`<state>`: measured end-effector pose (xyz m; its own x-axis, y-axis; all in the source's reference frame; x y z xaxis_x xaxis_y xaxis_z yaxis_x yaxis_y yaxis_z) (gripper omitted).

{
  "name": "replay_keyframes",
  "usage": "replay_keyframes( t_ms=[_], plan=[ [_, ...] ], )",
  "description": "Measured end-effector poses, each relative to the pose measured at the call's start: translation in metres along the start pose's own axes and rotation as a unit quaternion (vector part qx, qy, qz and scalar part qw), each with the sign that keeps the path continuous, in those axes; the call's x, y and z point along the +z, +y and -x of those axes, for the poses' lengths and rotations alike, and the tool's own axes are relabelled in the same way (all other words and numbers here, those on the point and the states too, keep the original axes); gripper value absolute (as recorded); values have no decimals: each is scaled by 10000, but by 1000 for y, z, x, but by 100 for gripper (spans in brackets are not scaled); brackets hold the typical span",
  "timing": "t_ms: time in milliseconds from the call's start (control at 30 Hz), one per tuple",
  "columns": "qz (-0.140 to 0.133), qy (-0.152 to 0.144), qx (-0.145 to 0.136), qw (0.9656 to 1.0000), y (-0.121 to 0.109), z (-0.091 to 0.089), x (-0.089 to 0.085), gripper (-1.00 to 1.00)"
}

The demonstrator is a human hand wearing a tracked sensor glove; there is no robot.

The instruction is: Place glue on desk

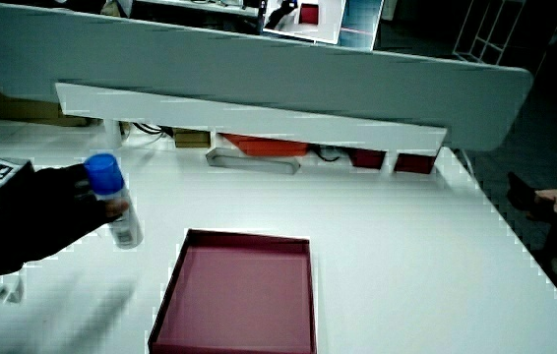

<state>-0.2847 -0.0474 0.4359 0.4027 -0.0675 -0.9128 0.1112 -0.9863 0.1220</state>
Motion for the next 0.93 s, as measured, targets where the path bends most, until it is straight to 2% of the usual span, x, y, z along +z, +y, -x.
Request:
replay_keyframes(
  t_ms=[100, 200, 433, 533, 633, 667, 700, 733, 767, 800, 933],
  plan=[
    [-111, 88, -9, 9999, -3, 9, 6, 0],
    [-170, 343, 93, 9992, -5, 20, 10, 0],
    [-301, 357, 315, 9984, -10, 41, 11, 0],
    [-337, 343, 408, 9980, -11, 45, 12, 0],
    [-379, 233, 343, 9984, -12, 46, 12, 0],
    [-363, 303, 331, 9983, -11, 48, 13, 0],
    [-329, 256, 420, 9982, -11, 47, 12, 0],
    [-318, 213, 396, 9985, -11, 48, 12, 0],
    [-335, 298, 460, 9979, -12, 50, 12, -7],
    [-332, 179, 370, 9986, -12, 50, 12, -13],
    [-304, 106, 531, 9981, -15, 52, 12, -40]
  ],
)
